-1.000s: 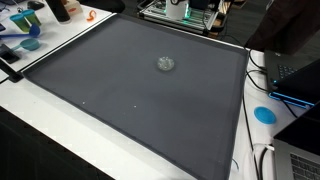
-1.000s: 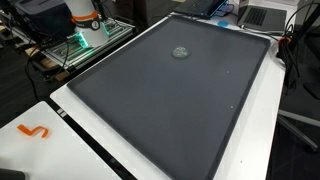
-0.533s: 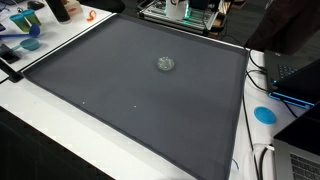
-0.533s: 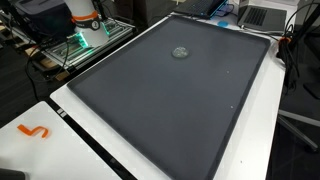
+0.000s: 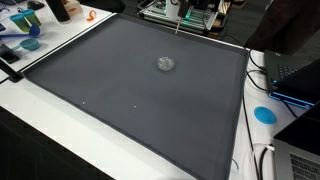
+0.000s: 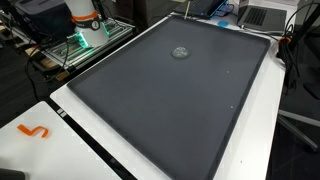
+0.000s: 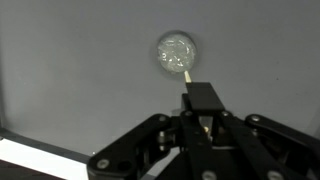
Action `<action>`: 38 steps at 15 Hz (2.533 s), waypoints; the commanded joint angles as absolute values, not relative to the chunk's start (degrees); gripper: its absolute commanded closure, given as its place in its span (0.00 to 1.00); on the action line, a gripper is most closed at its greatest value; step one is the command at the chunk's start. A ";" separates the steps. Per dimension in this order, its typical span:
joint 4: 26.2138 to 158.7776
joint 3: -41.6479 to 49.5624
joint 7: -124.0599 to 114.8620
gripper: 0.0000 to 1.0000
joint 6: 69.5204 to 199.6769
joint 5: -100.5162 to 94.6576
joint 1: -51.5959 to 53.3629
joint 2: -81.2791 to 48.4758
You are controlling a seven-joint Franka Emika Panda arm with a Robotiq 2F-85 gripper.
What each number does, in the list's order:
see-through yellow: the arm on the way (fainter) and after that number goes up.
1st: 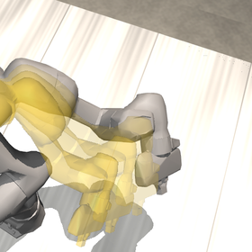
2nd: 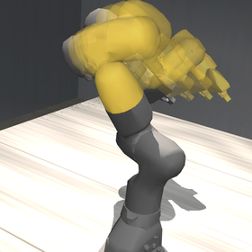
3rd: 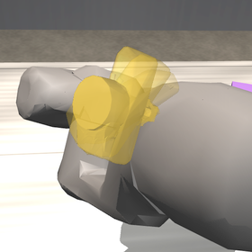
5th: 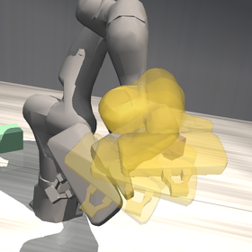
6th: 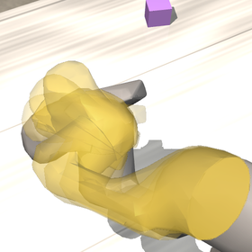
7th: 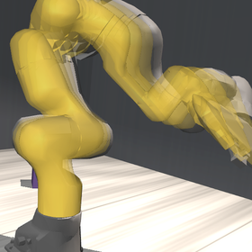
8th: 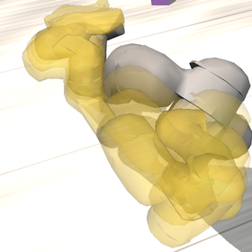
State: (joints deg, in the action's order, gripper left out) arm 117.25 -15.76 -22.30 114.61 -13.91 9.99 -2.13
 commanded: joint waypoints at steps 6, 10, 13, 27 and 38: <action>111.14 -14.30 -30.26 0.97 110.51 -21.77 16.96 -13.52; 111.14 -13.46 -28.93 0.87 110.02 -20.12 18.04 -13.92; 110.96 -13.21 -28.93 0.87 110.07 -20.14 18.12 -13.93; 91.07 -11.21 -22.92 0.97 95.41 -22.62 23.35 -28.22; 79.95 -7.56 -17.31 0.97 95.99 -19.28 21.86 -35.49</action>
State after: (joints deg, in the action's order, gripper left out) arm 82.60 -8.28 -19.99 96.38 -21.18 22.56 -34.06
